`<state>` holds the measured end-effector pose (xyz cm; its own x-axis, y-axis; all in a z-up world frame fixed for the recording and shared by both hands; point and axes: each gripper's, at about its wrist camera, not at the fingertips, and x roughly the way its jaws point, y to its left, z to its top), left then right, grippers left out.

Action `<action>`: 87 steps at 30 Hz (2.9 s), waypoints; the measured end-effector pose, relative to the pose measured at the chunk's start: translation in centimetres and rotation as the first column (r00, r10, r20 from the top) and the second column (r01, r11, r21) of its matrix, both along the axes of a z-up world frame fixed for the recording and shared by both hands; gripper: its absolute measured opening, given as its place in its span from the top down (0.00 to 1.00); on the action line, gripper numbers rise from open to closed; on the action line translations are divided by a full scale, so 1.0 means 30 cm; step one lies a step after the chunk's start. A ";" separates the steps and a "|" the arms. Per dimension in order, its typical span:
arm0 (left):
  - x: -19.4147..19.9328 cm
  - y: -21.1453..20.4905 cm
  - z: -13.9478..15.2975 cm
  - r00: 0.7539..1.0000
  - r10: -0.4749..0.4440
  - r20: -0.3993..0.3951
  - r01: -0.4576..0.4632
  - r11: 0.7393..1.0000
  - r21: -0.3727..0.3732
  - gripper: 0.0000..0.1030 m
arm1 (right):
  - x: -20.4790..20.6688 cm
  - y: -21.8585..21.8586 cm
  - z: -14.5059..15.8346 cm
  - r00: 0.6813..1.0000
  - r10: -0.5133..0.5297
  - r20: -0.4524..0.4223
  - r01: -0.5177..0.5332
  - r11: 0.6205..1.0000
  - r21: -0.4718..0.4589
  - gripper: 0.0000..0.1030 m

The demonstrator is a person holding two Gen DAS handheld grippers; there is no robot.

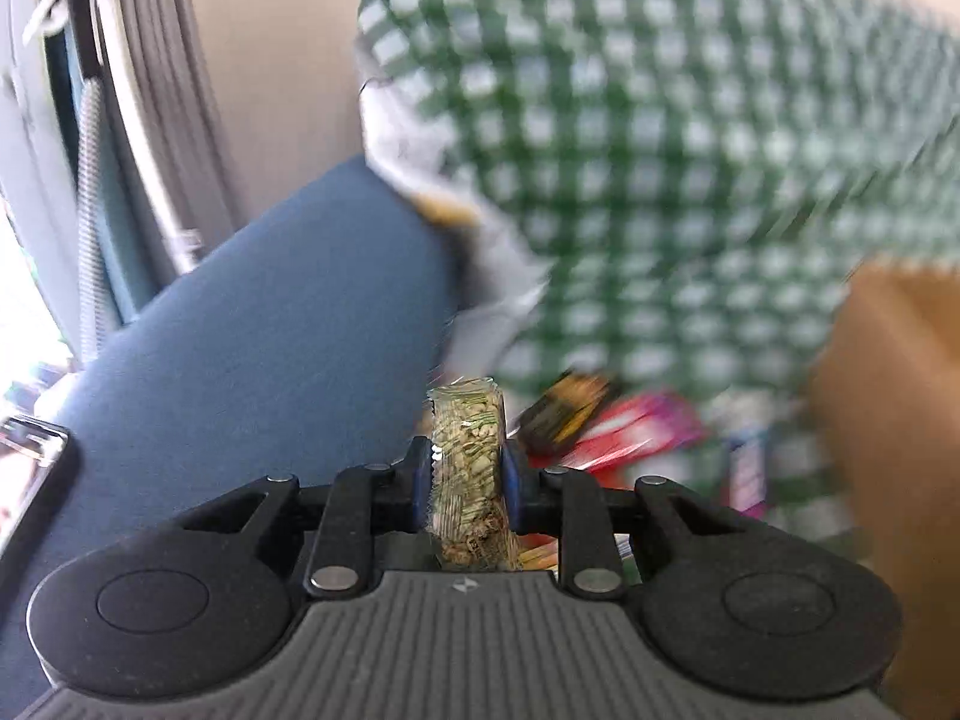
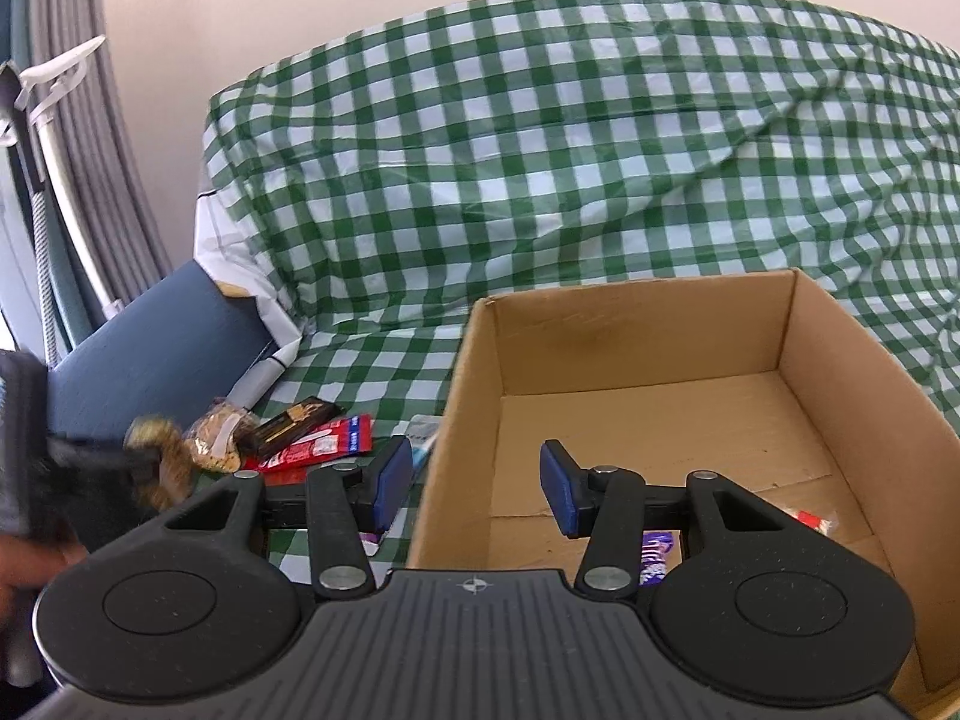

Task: Organize snacks
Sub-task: 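Grasp the purple-and-white tube pack with the right tool, then grasp the round clear nut pack with the left tool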

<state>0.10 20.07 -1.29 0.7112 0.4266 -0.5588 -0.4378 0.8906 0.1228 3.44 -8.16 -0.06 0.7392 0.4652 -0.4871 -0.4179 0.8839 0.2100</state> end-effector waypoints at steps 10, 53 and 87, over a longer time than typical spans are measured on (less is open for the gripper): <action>0.031 0.115 -0.149 0.980 -0.158 -0.124 0.048 0.783 -0.620 0.73 | -0.047 0.119 0.015 0.989 0.128 0.069 -0.124 0.990 -0.060 0.70; -0.205 0.086 0.241 0.863 0.391 0.321 -0.486 0.815 0.316 0.16 | 0.051 0.464 -0.152 0.948 0.118 -0.297 -0.199 0.945 -0.260 0.79; 0.150 -0.086 -0.237 0.811 -0.338 -0.478 0.249 0.938 -0.240 0.04 | -0.119 0.338 -0.294 0.905 0.181 -0.385 -0.314 0.894 -0.318 0.74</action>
<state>4.60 17.48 -8.40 0.3876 0.1180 -0.9142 -0.0680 0.9927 0.0994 -0.12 1.98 -8.88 0.3835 0.3507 -0.8544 -0.5958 0.8008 0.0613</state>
